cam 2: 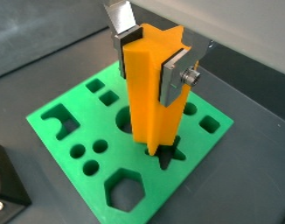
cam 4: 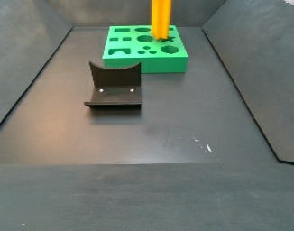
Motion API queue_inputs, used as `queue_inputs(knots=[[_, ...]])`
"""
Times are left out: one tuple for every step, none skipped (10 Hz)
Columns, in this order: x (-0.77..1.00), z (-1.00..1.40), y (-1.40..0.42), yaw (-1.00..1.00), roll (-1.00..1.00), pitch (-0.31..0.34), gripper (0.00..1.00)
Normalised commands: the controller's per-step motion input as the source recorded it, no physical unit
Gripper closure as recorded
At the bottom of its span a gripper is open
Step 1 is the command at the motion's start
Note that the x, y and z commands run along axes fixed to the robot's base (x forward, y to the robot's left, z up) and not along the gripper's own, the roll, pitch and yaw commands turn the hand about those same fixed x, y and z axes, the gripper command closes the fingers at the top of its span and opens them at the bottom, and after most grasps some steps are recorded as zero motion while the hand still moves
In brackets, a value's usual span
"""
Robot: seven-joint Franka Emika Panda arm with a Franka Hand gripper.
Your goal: Insert the star object.
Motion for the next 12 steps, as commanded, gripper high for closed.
queue_inputs(knots=[[-0.27,-0.05,0.0,0.0,0.0,-0.021,1.0],[-0.24,-0.07,0.0,0.0,0.0,-0.014,1.0],[-0.21,-0.07,0.0,0.0,0.01,-0.006,1.0],[-0.22,-0.08,0.0,0.0,0.01,-0.011,1.0],[-0.14,-0.11,0.0,0.0,0.0,-0.003,1.0],[0.0,-0.21,-0.05,-0.09,0.0,0.0,1.0],[0.26,-0.26,-0.12,-0.1,0.03,0.053,1.0],[0.33,-0.29,-0.13,-0.13,0.08,0.083,1.0],[0.3,-0.35,-0.07,-0.16,0.07,0.064,1.0],[0.17,-0.32,-0.04,-0.14,0.07,0.036,1.0],[-0.13,-0.22,0.0,0.0,0.11,0.0,1.0],[-0.31,-0.12,0.0,0.0,0.13,-0.033,1.0]])
